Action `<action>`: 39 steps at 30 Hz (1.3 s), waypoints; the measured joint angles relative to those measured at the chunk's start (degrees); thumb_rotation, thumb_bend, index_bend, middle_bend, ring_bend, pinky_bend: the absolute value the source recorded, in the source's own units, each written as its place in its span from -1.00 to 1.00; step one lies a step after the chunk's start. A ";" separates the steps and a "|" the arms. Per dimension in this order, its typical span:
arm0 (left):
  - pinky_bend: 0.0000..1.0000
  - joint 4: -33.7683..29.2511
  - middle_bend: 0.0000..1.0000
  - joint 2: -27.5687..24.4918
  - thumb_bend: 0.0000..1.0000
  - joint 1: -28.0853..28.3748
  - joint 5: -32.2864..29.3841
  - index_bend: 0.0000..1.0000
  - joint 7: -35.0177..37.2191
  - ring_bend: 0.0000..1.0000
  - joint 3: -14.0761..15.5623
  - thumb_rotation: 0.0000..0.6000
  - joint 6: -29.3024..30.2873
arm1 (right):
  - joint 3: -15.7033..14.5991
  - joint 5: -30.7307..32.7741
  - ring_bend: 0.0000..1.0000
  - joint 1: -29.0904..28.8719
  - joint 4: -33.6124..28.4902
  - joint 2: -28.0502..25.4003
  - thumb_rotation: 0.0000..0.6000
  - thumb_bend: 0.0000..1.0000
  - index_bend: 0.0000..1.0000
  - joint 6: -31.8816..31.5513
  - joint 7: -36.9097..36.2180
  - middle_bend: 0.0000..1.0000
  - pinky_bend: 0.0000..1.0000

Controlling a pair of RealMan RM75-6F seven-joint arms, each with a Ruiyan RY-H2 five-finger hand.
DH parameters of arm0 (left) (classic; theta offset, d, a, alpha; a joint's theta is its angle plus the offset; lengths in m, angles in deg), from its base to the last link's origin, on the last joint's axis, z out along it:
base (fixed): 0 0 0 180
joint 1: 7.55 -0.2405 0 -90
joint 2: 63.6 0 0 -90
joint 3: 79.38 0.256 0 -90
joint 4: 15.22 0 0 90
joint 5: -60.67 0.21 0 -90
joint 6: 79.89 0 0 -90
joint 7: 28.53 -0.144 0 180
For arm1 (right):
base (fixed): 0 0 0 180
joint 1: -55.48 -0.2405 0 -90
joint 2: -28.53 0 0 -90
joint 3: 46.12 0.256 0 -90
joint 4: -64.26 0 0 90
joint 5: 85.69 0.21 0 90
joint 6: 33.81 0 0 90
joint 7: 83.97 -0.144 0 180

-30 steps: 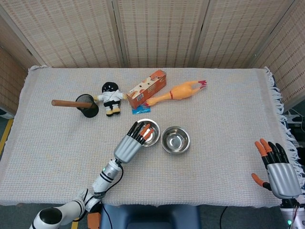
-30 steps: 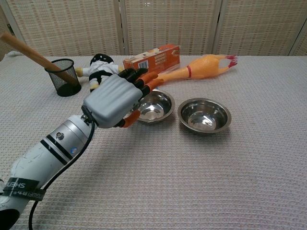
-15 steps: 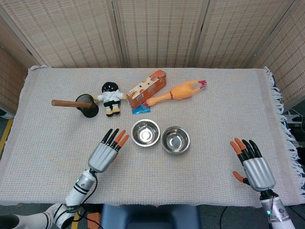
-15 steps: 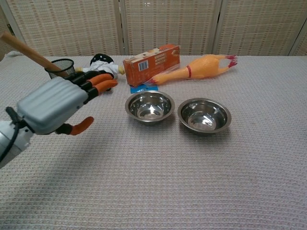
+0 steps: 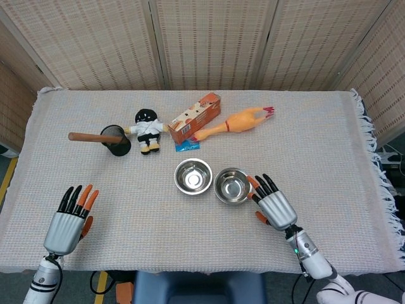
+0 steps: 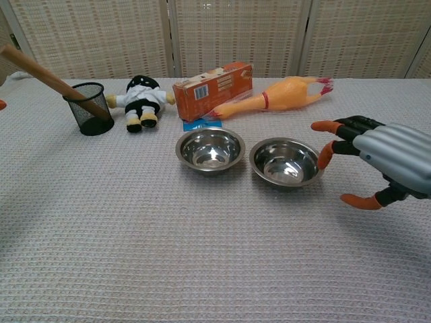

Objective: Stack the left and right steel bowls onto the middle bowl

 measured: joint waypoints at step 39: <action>-0.83 -5.16 -1.00 -5.81 -0.07 -3.87 2.98 -1.00 6.70 -1.00 -4.80 1.00 1.31 | 9.91 8.64 -1.00 -19.15 8.22 18.53 1.00 -0.17 0.20 5.94 9.48 -0.79 -1.00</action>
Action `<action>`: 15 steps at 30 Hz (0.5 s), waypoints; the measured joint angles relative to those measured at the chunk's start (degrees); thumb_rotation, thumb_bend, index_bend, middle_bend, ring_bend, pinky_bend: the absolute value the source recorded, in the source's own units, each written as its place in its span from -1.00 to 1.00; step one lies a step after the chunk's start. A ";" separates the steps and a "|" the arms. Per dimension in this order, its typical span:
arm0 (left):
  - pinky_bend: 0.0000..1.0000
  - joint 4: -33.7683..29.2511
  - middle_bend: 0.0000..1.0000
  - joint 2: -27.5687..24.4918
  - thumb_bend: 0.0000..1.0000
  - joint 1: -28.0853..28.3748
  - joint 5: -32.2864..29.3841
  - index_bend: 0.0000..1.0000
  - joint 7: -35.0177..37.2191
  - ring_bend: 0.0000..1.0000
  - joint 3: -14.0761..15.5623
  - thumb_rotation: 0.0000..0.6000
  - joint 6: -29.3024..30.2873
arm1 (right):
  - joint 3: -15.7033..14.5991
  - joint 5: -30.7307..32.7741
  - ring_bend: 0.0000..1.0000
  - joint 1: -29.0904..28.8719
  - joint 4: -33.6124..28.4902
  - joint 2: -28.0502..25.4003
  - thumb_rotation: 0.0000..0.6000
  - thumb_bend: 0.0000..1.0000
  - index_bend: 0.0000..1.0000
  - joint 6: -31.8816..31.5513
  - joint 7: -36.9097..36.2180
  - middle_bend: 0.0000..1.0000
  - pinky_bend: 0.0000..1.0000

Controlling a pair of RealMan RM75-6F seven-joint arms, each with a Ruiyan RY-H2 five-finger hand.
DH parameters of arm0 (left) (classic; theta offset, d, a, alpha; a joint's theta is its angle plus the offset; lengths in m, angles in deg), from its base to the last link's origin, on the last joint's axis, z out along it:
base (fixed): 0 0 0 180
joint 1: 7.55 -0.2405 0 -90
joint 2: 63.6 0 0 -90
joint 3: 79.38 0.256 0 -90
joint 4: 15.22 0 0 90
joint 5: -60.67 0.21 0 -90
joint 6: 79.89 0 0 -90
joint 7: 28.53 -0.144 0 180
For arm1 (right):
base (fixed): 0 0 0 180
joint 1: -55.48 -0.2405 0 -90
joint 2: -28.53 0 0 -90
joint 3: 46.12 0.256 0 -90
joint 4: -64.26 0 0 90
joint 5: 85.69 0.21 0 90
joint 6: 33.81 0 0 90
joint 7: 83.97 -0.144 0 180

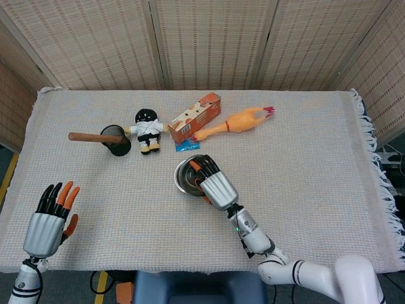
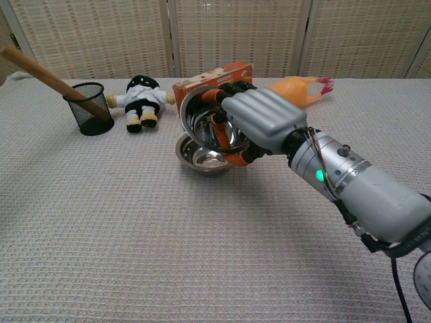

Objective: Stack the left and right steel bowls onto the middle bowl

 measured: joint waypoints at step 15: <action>-0.83 -1.25 -1.00 -1.23 -0.07 -0.81 0.82 -1.00 2.07 -1.00 -0.42 1.00 -0.60 | -1.10 7.10 -1.00 1.03 -6.19 -0.96 1.00 -0.35 -1.00 1.61 11.69 -1.00 -1.00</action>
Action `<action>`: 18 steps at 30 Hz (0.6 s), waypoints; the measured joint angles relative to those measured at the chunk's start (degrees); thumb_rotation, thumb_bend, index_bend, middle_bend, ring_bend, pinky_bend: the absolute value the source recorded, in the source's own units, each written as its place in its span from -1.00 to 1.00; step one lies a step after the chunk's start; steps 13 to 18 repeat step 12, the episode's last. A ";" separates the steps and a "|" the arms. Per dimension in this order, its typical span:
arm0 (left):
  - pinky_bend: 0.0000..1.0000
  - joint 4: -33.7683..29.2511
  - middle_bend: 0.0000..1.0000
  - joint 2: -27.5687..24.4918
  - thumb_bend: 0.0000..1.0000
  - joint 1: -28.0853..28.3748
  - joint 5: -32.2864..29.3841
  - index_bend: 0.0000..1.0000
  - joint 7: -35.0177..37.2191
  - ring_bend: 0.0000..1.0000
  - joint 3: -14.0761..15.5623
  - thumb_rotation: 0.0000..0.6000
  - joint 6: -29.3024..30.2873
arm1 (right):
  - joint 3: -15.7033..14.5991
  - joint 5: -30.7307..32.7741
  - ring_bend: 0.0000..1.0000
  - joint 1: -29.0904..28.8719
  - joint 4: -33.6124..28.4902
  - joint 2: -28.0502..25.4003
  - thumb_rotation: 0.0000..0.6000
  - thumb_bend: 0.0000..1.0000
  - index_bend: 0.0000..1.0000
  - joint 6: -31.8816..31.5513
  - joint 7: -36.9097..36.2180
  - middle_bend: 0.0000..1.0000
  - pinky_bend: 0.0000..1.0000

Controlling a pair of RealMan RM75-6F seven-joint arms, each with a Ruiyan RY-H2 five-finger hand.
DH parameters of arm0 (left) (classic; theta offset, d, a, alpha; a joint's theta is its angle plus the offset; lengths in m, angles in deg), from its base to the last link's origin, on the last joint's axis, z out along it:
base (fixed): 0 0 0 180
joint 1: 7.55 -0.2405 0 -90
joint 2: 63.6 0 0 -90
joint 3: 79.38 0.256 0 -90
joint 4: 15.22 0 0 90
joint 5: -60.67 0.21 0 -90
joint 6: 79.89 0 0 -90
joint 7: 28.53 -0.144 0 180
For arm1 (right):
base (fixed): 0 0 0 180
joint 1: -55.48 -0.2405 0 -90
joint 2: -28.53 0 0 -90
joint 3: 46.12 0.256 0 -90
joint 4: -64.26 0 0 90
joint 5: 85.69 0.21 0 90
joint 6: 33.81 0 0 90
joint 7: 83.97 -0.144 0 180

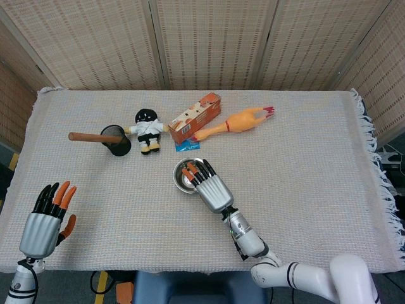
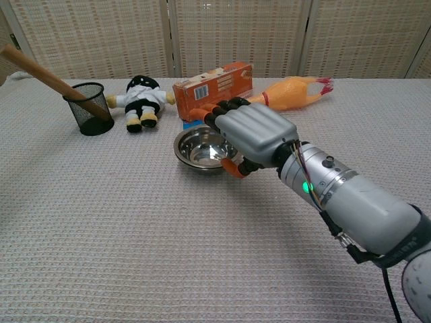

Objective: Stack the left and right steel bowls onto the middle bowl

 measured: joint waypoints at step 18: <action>-0.83 -5.36 -1.00 -3.34 -0.07 -1.84 0.08 -1.00 -3.83 -1.00 1.50 1.00 -1.44 | -13.23 -3.38 -1.00 21.63 -20.31 -25.51 1.00 -0.48 -1.00 -23.68 -0.27 -1.00 -1.00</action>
